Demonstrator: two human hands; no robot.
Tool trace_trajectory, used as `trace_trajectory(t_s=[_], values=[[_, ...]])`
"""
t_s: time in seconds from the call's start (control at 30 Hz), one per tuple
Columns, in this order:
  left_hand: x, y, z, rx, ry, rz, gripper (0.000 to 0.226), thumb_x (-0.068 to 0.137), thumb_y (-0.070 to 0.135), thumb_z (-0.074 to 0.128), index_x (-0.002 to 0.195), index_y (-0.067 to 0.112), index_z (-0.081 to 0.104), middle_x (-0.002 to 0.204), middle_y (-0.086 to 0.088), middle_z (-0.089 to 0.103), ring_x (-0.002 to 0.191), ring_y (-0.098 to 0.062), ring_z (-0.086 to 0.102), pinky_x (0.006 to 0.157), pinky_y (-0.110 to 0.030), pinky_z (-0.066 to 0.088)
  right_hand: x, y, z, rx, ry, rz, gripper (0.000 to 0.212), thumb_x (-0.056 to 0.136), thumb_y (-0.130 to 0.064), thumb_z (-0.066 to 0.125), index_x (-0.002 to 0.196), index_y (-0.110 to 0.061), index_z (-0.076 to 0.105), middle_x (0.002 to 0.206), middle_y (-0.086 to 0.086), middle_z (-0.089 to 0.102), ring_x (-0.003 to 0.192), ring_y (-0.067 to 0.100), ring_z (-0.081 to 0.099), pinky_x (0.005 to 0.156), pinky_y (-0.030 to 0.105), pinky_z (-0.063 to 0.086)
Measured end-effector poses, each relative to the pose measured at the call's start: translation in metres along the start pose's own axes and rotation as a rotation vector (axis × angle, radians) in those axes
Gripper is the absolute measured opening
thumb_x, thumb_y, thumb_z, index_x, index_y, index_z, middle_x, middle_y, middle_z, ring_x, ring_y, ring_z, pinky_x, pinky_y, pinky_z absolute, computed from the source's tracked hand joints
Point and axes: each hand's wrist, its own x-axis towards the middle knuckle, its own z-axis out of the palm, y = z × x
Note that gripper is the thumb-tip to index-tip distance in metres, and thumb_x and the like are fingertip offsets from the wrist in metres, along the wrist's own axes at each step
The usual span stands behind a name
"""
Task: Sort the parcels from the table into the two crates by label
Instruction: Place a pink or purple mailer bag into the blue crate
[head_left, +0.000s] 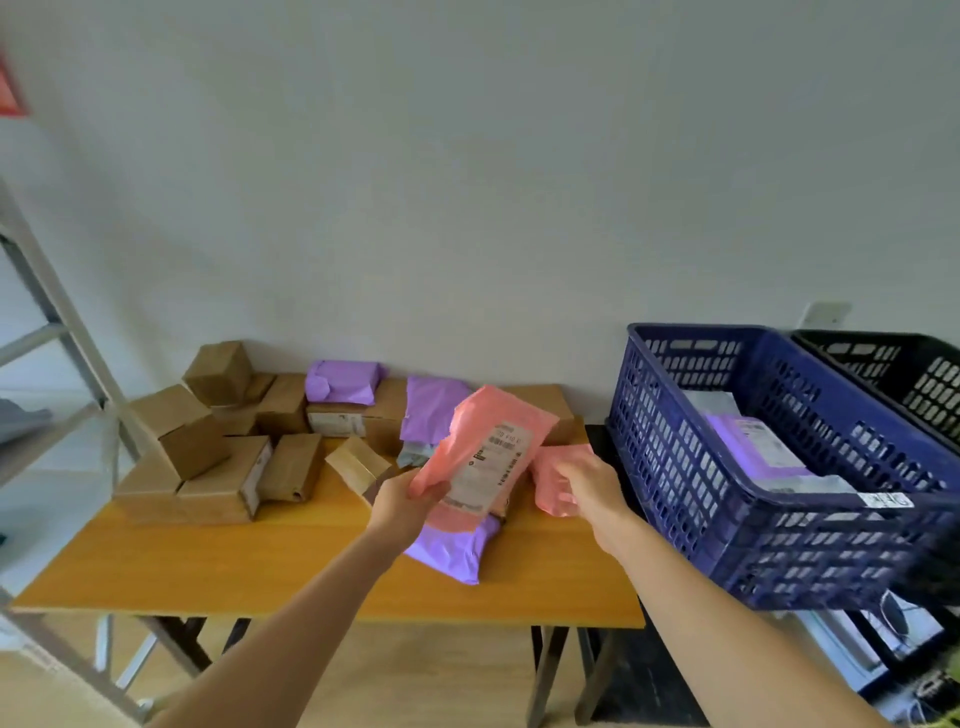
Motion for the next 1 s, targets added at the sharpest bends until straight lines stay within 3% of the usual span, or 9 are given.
trace_trajectory(t_s=[0.07,0.13,0.27,0.43,0.6,0.67,0.8,0.9,1.0], values=[[-0.004,0.004,-0.009,-0.047,-0.022,-0.029,0.008,0.092,0.023,0.063,0.099,0.02,0.059,0.09,-0.001,0.066,0.084,-0.018,0.061,0.068,-0.023,0.046,-0.009,-0.003,0.01,0.003,-0.078,-0.036,0.013,0.093,-0.017,0.06,0.104,-0.016,0.065,0.09,0.002,0.062,0.088,0.019,0.059,0.061,0.025,0.049],[-0.005,0.005,-0.017,-0.094,-0.051,-0.062,0.015,0.091,0.029,0.065,0.1,0.019,0.061,0.098,-0.007,0.069,0.094,-0.025,0.064,0.079,-0.033,0.05,-0.016,-0.006,0.019,0.02,-0.153,-0.055,0.028,0.091,-0.019,0.065,0.118,-0.015,0.06,0.099,-0.003,0.062,0.094,0.014,0.058,0.072,0.028,0.051],[-0.009,0.012,-0.029,-0.19,-0.108,-0.11,0.036,0.087,0.033,0.069,0.113,0.011,0.063,0.104,-0.012,0.071,0.101,-0.032,0.066,0.091,-0.045,0.053,-0.026,-0.015,0.034,0.112,-0.27,-0.072,0.039,0.087,-0.012,0.069,0.123,-0.019,0.054,0.114,-0.003,0.067,0.103,0.012,0.064,0.082,0.028,0.053],[-0.015,0.023,-0.04,-0.187,-0.069,-0.067,0.031,0.087,0.029,0.069,0.106,0.006,0.063,0.081,-0.003,0.069,0.063,-0.013,0.064,0.057,-0.023,0.05,-0.033,-0.026,0.045,0.151,-0.282,-0.145,0.053,0.082,0.0,0.071,0.126,-0.021,0.049,0.107,0.005,0.071,0.095,0.018,0.07,0.077,0.032,0.057],[-0.021,0.031,-0.051,-0.012,0.027,0.027,0.023,0.087,0.028,0.069,0.104,0.015,0.061,0.096,-0.002,0.069,0.084,-0.021,0.068,0.06,-0.026,0.055,-0.042,-0.034,0.049,0.117,-0.255,-0.201,0.068,0.082,0.003,0.07,0.139,-0.017,0.039,0.108,0.003,0.067,0.093,0.013,0.068,0.064,0.021,0.054],[-0.023,0.033,-0.055,0.006,0.03,0.052,0.02,0.088,0.027,0.067,0.105,0.019,0.06,0.098,0.0,0.068,0.088,-0.02,0.066,0.061,-0.025,0.053,-0.042,-0.033,0.049,0.099,-0.254,-0.208,0.072,0.081,0.002,0.071,0.142,-0.016,0.037,0.11,0.003,0.067,0.096,0.014,0.067,0.068,0.025,0.056],[-0.024,0.038,-0.055,-0.008,0.033,0.068,0.011,0.09,0.025,0.066,0.091,0.033,0.057,0.092,0.002,0.065,0.089,-0.024,0.066,0.068,-0.033,0.057,-0.044,-0.031,0.042,0.058,-0.243,-0.234,0.06,0.082,0.002,0.07,0.134,-0.015,0.047,0.106,0.004,0.069,0.097,0.018,0.068,0.086,0.041,0.057],[-0.022,0.04,-0.048,-0.006,0.022,0.071,0.013,0.09,0.026,0.066,0.086,0.033,0.056,0.089,0.004,0.064,0.083,-0.018,0.063,0.064,-0.028,0.054,-0.046,-0.029,0.031,0.026,-0.227,-0.25,0.057,0.083,0.002,0.069,0.132,-0.02,0.049,0.106,0.003,0.068,0.098,0.018,0.067,0.086,0.04,0.057],[-0.018,0.043,-0.035,-0.021,-0.01,0.061,0.012,0.088,0.025,0.068,0.097,0.027,0.06,0.091,0.002,0.066,0.083,-0.018,0.064,0.065,-0.029,0.055,-0.05,-0.027,0.016,-0.008,-0.184,-0.27,0.047,0.085,0.0,0.068,0.119,-0.028,0.051,0.103,-0.002,0.066,0.097,0.012,0.064,0.078,0.028,0.057]])
